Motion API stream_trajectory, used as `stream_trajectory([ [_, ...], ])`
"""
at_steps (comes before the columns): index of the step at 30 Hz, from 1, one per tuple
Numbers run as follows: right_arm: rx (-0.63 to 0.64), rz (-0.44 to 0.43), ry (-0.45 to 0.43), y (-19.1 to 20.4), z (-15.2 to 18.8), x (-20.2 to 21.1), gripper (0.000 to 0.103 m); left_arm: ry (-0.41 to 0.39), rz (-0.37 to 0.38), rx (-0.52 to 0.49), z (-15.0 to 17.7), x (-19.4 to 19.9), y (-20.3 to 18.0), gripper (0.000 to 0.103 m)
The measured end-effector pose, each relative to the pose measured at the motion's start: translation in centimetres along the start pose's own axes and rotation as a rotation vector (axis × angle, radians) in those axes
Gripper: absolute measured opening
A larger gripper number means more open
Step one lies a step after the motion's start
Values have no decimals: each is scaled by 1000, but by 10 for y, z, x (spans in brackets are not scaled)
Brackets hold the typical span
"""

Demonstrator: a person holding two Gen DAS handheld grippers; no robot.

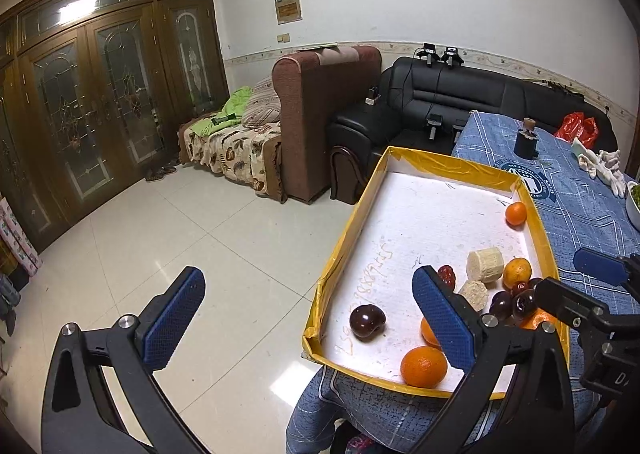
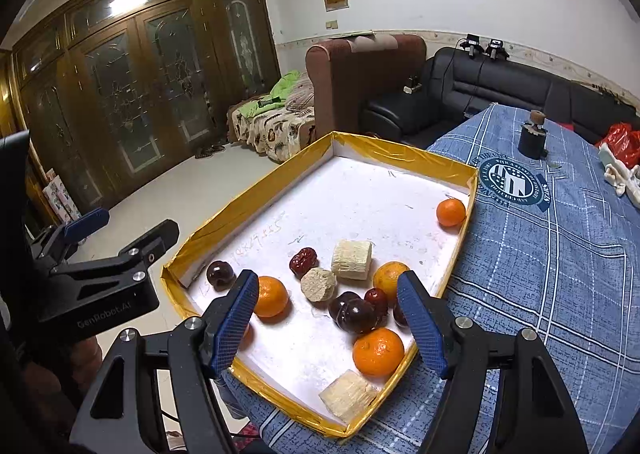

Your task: Organize fruits

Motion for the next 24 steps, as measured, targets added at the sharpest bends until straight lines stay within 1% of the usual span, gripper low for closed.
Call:
stream_trajectory([
  [24, 21, 10, 14, 16, -10, -10, 73, 25, -3, 34, 6, -13, 18, 103],
])
Point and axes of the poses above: each gripper's, at about its wrist camera, not at the fingertips, and x roughly against the way its jaws point, y to its left, z to its underside, the point moved 9 cm from there along -x, roughly the way its jaws point, and after that the axes turned 9 degrees about x, right-handed, at the moved point
